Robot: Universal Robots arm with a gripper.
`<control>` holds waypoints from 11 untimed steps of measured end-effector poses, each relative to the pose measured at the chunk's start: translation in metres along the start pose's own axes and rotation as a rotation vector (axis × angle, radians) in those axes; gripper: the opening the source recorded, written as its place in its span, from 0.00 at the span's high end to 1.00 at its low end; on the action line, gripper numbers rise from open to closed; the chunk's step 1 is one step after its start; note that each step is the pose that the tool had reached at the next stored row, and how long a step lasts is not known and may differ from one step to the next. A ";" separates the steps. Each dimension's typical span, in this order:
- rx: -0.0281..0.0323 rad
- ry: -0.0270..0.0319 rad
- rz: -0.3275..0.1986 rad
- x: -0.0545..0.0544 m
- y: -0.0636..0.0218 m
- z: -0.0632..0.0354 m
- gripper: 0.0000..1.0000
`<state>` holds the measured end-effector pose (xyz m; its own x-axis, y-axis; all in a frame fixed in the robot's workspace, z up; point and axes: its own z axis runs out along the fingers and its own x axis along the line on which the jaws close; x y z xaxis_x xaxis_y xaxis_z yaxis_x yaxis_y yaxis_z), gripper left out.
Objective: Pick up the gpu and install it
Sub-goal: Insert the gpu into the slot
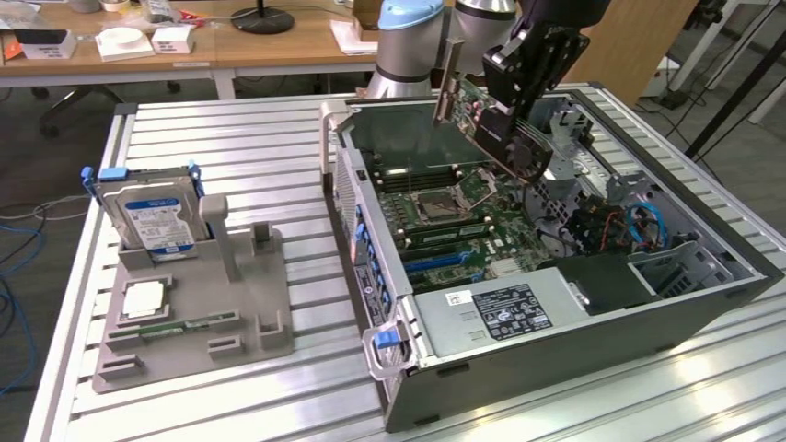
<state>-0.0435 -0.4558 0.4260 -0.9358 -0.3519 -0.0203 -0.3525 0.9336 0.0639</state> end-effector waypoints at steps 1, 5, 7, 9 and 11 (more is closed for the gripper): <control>0.0000 0.0000 0.000 0.000 0.0000 0.0000 0.74; 0.0000 0.0000 0.000 0.000 0.0000 0.0000 0.74; 0.0000 0.0000 0.000 0.000 0.0000 0.0000 0.74; -0.0001 0.0003 -0.005 0.000 0.0000 0.0000 0.74; -0.0003 0.0008 -0.012 0.000 0.0000 0.0000 0.74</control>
<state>-0.0436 -0.4558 0.4260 -0.9315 -0.3632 -0.0203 -0.3637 0.9293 0.0639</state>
